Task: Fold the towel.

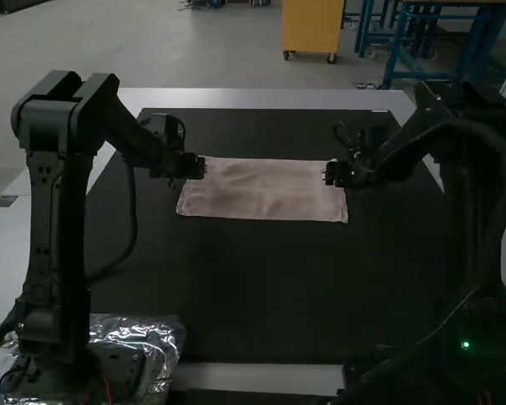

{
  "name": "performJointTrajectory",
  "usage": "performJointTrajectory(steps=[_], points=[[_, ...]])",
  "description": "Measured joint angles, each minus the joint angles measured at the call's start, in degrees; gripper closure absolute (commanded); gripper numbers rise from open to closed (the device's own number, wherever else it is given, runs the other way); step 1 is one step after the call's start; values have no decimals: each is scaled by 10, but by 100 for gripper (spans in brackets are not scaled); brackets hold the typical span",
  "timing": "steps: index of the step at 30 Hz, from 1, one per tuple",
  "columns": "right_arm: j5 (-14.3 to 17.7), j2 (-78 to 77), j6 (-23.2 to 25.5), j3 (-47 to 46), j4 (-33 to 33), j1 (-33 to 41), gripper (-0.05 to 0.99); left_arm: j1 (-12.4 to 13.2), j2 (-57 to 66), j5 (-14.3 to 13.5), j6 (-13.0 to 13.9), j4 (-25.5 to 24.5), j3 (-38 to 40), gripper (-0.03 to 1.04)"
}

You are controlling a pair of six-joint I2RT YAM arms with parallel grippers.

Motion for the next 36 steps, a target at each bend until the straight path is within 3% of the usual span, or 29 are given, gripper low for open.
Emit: performJointTrajectory(steps=[17, 18, 19, 20, 21, 22, 23, 27, 36], points=[[1, 38, -3, 45, -2, 0, 6, 0, 43, -3, 7, 8, 29, 6], [0, 38, -4, 47, -2, 0, 13, 0, 43, -3, 7, 9, 29, 10], [1, 38, -5, 48, -2, 0, 30, 0, 45, -3, 7, 12, 30, 20], [0, 39, -7, 49, -3, 0, 59, 0, 47, -3, 7, 16, 31, 37], [-3, 40, -7, 49, -4, 0, 90, 0, 50, -7, 9, 18, 33, 63], [-6, 43, -8, 49, -3, 0, 94, 2, 53, -11, 11, 19, 35, 88], [-8, 44, -8, 49, -1, -1, 95, 3, 54, -9, 11, 24, 36, 100], [-36, 45, -5, 46, 2, -7, 96, -1, 58, 0, 15, 37, 36, 99], [-66, 44, 7, 46, -1, -26, 96, 0, 57, 36, 15, 59, 37, 99]])
